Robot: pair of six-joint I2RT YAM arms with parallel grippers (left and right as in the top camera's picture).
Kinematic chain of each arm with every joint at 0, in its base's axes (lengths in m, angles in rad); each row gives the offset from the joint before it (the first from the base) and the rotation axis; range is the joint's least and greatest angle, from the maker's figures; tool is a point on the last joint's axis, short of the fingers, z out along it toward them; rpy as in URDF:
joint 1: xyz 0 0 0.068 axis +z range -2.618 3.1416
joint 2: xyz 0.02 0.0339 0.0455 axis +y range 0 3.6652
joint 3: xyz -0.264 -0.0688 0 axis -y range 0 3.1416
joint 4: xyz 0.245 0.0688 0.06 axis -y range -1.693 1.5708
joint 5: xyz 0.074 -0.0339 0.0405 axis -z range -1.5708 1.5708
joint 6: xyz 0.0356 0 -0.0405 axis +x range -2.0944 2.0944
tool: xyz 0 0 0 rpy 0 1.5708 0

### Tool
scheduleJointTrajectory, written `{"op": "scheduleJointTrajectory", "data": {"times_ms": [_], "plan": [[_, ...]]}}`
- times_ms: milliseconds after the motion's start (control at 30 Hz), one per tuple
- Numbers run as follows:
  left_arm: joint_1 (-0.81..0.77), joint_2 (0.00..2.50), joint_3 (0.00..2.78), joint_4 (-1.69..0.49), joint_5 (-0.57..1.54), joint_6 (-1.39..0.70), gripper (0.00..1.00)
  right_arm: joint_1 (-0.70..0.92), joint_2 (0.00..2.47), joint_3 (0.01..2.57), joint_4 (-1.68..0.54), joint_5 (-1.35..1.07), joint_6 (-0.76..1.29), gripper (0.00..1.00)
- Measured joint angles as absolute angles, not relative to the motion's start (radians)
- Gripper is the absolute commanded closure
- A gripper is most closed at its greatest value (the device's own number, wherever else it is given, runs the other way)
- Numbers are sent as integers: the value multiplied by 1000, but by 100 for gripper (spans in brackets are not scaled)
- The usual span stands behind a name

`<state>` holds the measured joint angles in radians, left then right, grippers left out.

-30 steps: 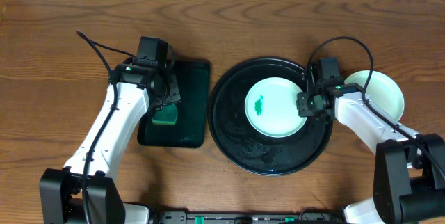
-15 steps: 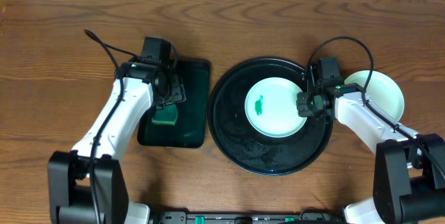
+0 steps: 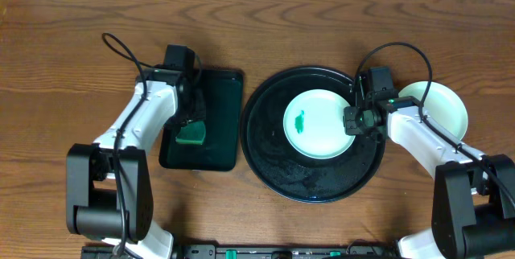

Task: Clean dirty plates on tray and stack at the side
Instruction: 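Close the left gripper on the green sponge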

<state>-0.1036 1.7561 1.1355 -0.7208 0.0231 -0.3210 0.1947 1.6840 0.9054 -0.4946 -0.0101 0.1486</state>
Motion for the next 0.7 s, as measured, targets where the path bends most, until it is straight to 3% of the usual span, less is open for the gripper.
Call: {"op": "scheduleJointTrajectory", "data": {"times_ms": [700], "plan": [[-87, 1778, 1135, -714, 23, -321, 49, 195, 1684, 905, -495, -10, 148, 85]]}}
